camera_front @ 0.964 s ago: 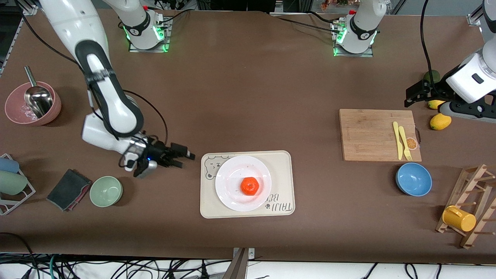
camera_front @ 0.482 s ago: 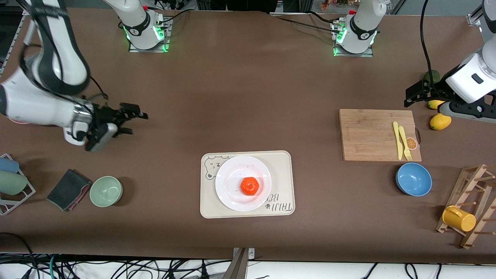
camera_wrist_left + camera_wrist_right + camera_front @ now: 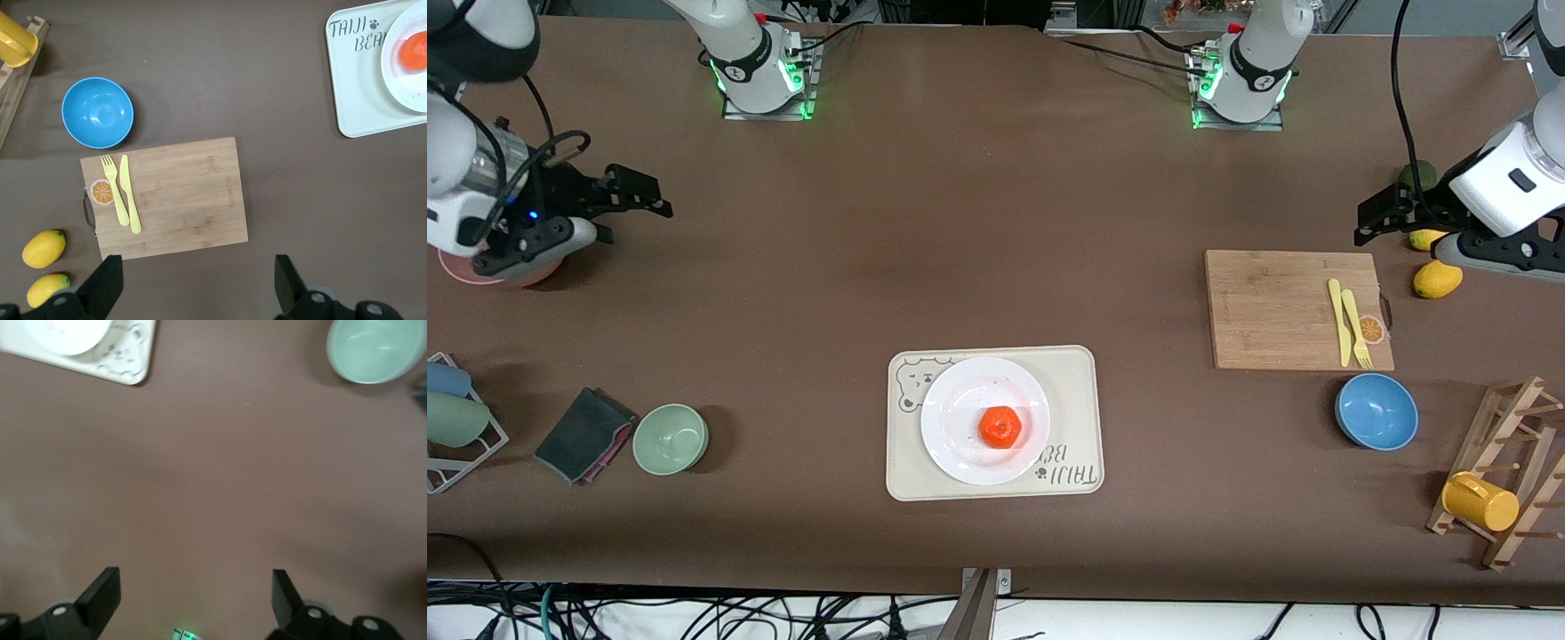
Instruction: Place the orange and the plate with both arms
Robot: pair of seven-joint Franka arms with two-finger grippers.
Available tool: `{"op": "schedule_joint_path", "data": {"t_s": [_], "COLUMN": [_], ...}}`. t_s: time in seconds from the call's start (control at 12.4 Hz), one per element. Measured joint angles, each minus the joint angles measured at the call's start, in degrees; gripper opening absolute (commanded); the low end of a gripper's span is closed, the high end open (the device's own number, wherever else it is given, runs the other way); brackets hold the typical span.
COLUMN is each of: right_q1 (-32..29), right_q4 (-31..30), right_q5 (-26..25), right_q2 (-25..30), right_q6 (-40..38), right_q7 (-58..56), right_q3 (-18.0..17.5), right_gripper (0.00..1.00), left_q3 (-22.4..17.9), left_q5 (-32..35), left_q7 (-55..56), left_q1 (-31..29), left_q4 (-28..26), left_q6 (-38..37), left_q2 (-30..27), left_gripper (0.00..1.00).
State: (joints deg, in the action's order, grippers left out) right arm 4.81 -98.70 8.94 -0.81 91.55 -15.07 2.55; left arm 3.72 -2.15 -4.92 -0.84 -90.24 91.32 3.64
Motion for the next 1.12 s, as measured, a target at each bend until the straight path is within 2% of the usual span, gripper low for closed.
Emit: {"op": "schedule_joint_path", "data": {"t_s": [0.32, 0.4, 0.64, 0.88, 1.12], "right_q1": [0.3, 0.4, 0.4, 0.3, 0.2], "right_q4": [2.1, 3.1, 4.4, 4.4, 4.4], "right_q5": [-9.1, -10.4, -11.2, -9.7, -8.6], "right_q2": [1.6, 1.6, 1.6, 1.6, 1.6], "right_q6": [-2.4, -3.0, -3.1, -2.9, -2.7], "right_q7": [11.7, 12.8, 13.2, 13.2, 13.2], "right_q3": [-6.8, -7.5, -6.4, -3.7, -3.1], "right_gripper": [1.00, 1.00, 1.00, 1.00, 1.00], "left_q3": [0.0, 0.0, 0.0, 0.0, 0.0], "left_q5": [0.0, 0.0, 0.0, 0.0, 0.0], "left_q7": [0.0, 0.0, 0.0, 0.0, 0.0], "left_q1": [0.0, 0.0, 0.0, 0.0, 0.0], "left_q4": [0.0, 0.0, 0.0, 0.0, 0.0], "left_q6": [0.0, 0.0, 0.0, 0.0, 0.0], "left_q2": [0.0, 0.0, 0.0, 0.0, 0.0], "left_gripper": [1.00, 1.00, 1.00, 1.00, 1.00]}}
